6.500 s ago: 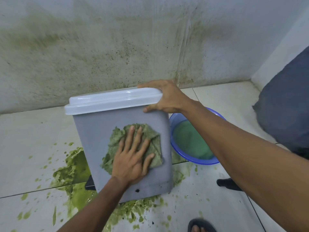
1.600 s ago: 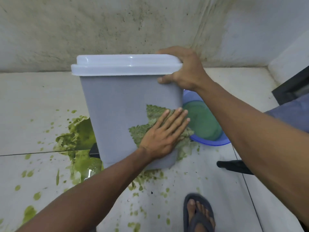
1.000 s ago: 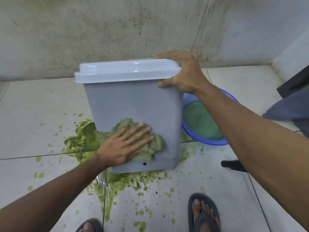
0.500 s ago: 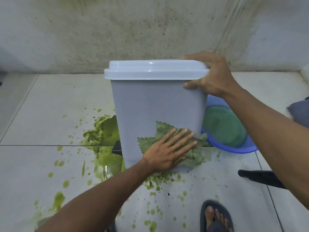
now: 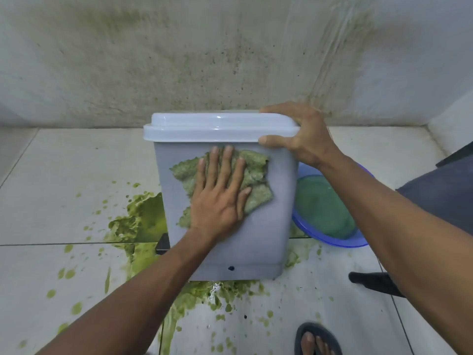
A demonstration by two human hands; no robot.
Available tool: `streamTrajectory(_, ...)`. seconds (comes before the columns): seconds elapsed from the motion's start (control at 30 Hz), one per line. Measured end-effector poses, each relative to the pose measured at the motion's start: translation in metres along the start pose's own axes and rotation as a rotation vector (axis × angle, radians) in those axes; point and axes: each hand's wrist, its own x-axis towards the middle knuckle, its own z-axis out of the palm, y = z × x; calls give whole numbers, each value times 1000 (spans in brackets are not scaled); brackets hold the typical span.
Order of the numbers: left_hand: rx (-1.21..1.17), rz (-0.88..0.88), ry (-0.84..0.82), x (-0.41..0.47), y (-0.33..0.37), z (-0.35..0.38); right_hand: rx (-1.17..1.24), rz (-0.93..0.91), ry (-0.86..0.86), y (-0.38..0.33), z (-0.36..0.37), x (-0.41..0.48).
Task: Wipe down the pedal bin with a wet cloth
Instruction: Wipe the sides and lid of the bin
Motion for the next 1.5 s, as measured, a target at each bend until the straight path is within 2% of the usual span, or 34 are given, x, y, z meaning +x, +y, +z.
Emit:
streamTrajectory(0.1, -47, 46, 3, 12, 37, 9, -22, -11, 19, 2, 1, 1)
streamTrajectory(0.27, -44, 61, 82, 7, 28, 13, -30, -15, 30, 6, 2, 1)
streamTrajectory(0.33, -15, 148, 114, 5, 27, 14, -22, -24, 24, 7, 3, 0)
streamTrajectory(0.43, -33, 306, 44, 6, 28, 13, -20, -30, 28, 11, 4, 1)
streamTrajectory(0.6, -25, 342, -91, 9, 19, 3, -39, -26, 15, 12, 5, 5)
streamTrajectory(0.7, -24, 248, -84, -6, 0, 1, -19, -24, 16, 13, 4, 6)
streamTrajectory(0.8, 25, 42, -41, -22, -18, -3, -21, -22, 27, 11, 5, 6)
streamTrajectory(0.93, 24, -114, -41, -12, -2, -2, -43, -32, 30, 10, 6, 5)
streamTrajectory(1.0, -12, -64, -61, 1, 17, 0, -43, -47, 35, 9, 6, 4)
streamTrajectory(1.17, -44, 246, -145, 5, 46, 8, -42, -67, 33, 10, 5, 3)
streamTrajectory(1.27, 15, 441, -269, -29, 26, 5, -32, -60, 31, 12, 3, 4)
streamTrajectory(1.33, 64, 499, -294, -57, -6, 1, -28, -44, 25, 12, 4, 3)
streamTrajectory(1.4, 81, 443, -248, -76, -42, -7, -24, -32, 25, 10, 4, 1)
streamTrajectory(1.5, 103, 222, -108, -73, -79, -18, -34, -24, 35, 6, 4, -2)
